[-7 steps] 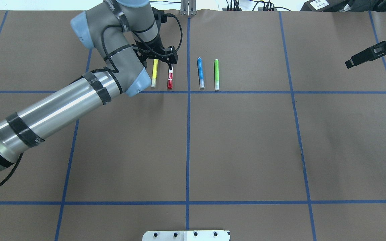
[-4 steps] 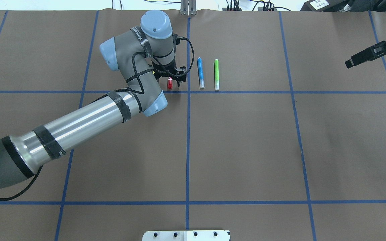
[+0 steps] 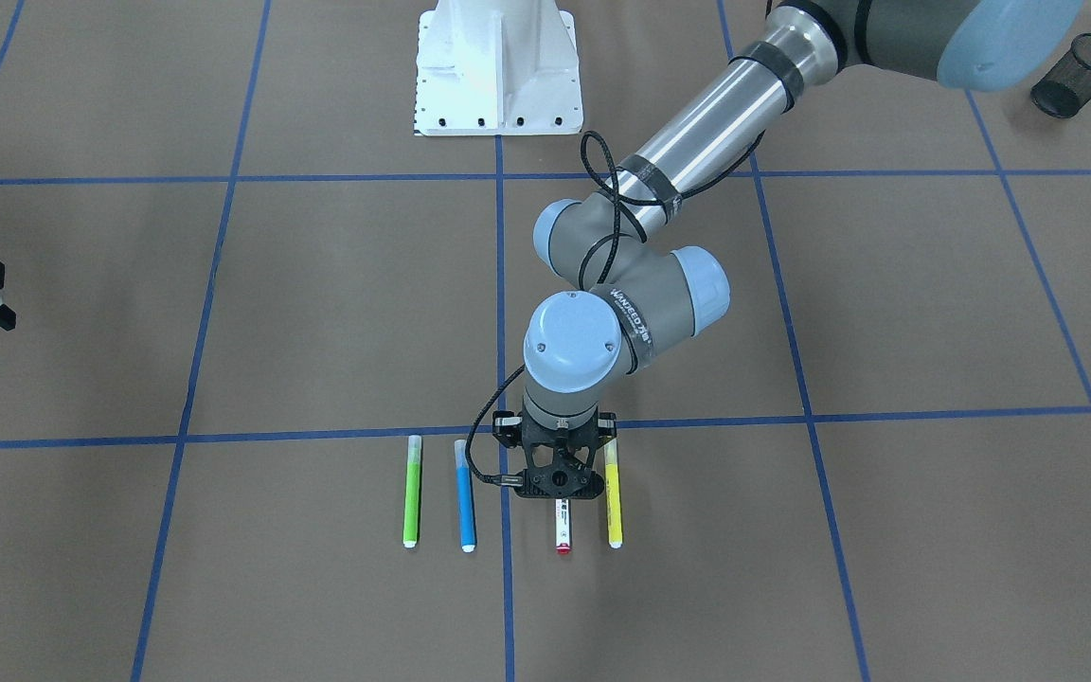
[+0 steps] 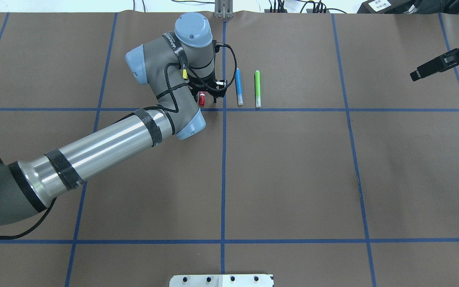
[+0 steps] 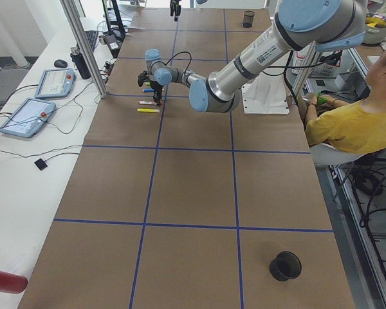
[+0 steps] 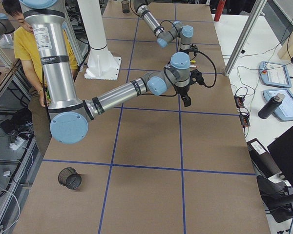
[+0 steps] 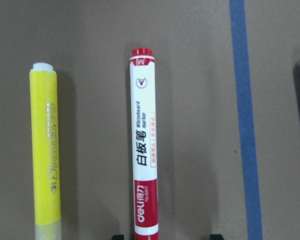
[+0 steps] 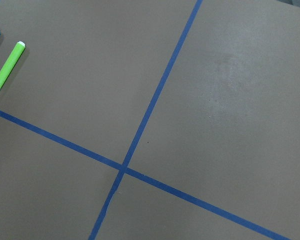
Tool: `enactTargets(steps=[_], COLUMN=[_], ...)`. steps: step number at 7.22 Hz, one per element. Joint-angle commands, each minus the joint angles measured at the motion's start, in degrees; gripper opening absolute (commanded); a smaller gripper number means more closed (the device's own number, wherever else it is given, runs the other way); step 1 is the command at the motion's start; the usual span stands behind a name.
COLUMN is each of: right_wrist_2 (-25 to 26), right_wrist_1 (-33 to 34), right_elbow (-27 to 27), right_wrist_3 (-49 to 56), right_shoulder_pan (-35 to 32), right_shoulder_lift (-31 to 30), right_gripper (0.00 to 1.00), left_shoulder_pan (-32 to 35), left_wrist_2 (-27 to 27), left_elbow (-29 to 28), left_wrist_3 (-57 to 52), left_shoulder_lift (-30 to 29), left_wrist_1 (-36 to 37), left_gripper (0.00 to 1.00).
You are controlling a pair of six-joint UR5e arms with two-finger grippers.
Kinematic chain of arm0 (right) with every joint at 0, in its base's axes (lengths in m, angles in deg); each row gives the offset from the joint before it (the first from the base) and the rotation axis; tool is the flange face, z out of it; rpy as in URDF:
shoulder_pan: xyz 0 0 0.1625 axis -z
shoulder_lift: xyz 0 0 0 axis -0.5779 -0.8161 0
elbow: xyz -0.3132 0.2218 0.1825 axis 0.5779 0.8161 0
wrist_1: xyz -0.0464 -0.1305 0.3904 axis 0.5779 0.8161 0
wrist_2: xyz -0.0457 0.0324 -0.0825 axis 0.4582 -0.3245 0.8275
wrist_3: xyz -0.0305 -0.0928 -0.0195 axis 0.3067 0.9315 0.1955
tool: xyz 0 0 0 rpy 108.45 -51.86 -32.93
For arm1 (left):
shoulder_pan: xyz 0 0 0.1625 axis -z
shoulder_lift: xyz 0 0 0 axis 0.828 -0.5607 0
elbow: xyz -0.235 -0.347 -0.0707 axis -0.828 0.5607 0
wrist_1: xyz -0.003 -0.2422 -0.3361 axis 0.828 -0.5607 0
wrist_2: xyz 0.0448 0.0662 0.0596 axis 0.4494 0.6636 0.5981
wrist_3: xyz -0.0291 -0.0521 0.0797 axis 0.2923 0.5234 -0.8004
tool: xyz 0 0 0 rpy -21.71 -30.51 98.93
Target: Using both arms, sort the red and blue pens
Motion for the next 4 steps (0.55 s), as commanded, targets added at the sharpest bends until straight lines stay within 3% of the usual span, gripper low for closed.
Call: enactTargets(steps=[1, 2, 4], right_wrist_2=[0.0, 0.0, 0.0], right_wrist_1=[0.0, 0.0, 0.0], right_elbow=[-0.02, 0.07, 0.07], right_wrist_3=[0.02, 0.02, 0.02], right_shoulder_pan=[0.0, 0.0, 0.0], right_shoulder_lift=[-0.04, -0.04, -0.04], right_gripper=[1.0, 1.0, 1.0], left_shoulder_pan=[-0.06, 0.03, 0.03], left_wrist_2=[0.07, 0.07, 0.07], left_elbow=[0.03, 0.12, 0.2], left_wrist_3=[0.09, 0.09, 0.09], left_shoulder_lift=[-0.02, -0.02, 0.33], left_wrist_1=[0.07, 0.16, 0.24], left_gripper=[0.43, 0.43, 0.26])
